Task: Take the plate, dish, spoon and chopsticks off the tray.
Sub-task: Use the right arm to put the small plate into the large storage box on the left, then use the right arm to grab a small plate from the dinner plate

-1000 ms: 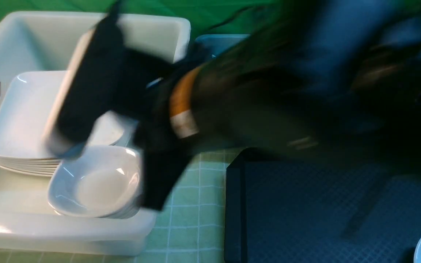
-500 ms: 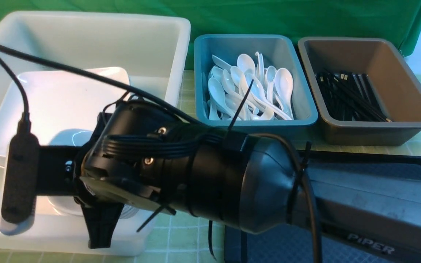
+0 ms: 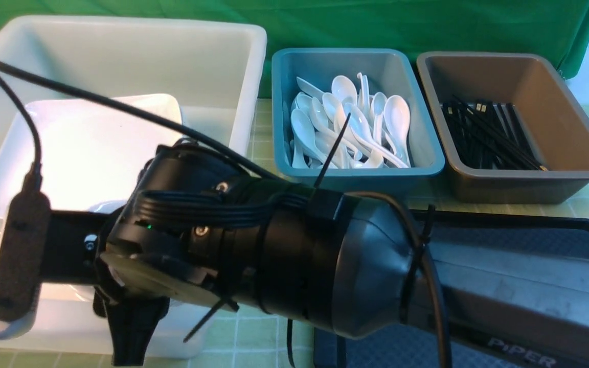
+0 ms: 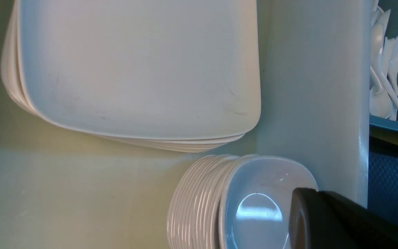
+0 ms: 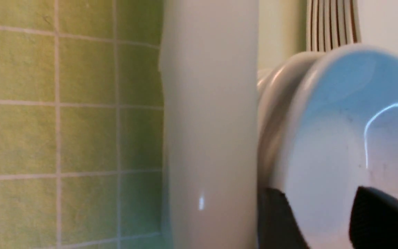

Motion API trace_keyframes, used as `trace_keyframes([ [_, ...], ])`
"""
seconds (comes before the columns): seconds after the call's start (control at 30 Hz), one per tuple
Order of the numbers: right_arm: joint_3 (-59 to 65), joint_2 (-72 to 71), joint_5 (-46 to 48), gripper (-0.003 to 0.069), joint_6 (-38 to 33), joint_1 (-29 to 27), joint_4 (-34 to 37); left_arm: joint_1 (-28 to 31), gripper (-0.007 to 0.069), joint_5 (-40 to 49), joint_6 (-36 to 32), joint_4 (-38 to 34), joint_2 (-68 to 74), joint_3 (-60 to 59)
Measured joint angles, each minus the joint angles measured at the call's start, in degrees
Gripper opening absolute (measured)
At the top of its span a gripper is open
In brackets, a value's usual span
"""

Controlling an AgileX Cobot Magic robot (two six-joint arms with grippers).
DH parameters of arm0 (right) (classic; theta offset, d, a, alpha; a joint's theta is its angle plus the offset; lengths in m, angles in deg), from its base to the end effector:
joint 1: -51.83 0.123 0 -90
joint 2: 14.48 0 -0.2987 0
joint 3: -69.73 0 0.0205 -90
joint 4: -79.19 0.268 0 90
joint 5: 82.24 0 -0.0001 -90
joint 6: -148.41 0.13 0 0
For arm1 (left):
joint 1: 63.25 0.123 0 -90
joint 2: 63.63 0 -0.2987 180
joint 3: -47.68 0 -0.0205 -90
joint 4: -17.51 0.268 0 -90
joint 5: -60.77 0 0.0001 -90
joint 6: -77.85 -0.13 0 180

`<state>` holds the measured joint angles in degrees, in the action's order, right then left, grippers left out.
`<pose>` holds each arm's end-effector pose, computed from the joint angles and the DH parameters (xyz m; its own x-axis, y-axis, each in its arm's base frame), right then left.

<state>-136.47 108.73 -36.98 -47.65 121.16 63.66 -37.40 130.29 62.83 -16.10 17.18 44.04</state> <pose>0.2039 0.4703 0.2610 0.1548 -0.8578 -0.4900 -0.9055 0.0751 -0.4176 0.2742 0.0579 0.3676 -0.7860 -0.3488 -0.5104 -0.1152 0.8938 -0.4335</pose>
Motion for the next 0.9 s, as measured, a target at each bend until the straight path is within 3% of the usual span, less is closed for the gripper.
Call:
trace_keyframes([
  [0.2, -2.1, -4.5, 6.0, 0.0361, 0.0, 0.7, -0.2, 0.0, -0.0003, 0.0, -0.1, 0.0, 0.0, 0.0],
  [0.33, -4.9, -10.0, 15.2, 0.0361, 0.0, 0.8, -1.1, 0.0, -0.0003, 0.0, -0.1, 0.0, 0.0, 0.0],
  [0.4, -5.6, -12.7, 20.2, 0.0332, 1.0, 0.8, -2.7, 0.0, -0.0003, 0.0, -0.1, 0.0, 0.0, 0.0],
  [0.47, -4.8, -16.3, 22.6, 0.0253, 4.0, 0.8, -4.8, 0.0, -0.0003, 0.0, -0.1, 0.0, 0.0, 0.0],
  [0.5, -3.3, -19.2, 23.3, 0.0176, 5.4, 0.6, -5.5, 0.0, -0.0003, 0.0, -0.2, 0.0, 0.0, 0.0],
  [0.53, -3.0, -19.7, 23.4, 0.0164, 5.7, 0.6, -5.5, 0.0, -0.0003, 0.0, -0.2, 0.0, 0.0, 0.0],
  [0.57, 0.3, -24.0, 23.5, 0.0069, 8.7, -0.4, -5.6, 0.0, -0.0003, 0.0, -0.2, 0.0, 0.0, 0.0],
  [0.6, 1.7, -26.2, 23.5, 0.0046, 10.3, -0.9, -5.6, 0.0, -0.0003, 0.0, -0.2, 0.0, 0.0, 0.0],
  [0.73, 15.4, -37.7, 23.8, 0.0011, 16.5, -6.1, -5.8, 0.0, -0.0003, 0.0, -0.2, 0.0, 0.0, 0.0],
  [0.9, 35.1, -50.0, 24.4, 0.0023, 23.5, -16.1, -6.0, 0.0, -0.0003, 0.0, -0.2, 0.0, 0.0, 0.0],
])
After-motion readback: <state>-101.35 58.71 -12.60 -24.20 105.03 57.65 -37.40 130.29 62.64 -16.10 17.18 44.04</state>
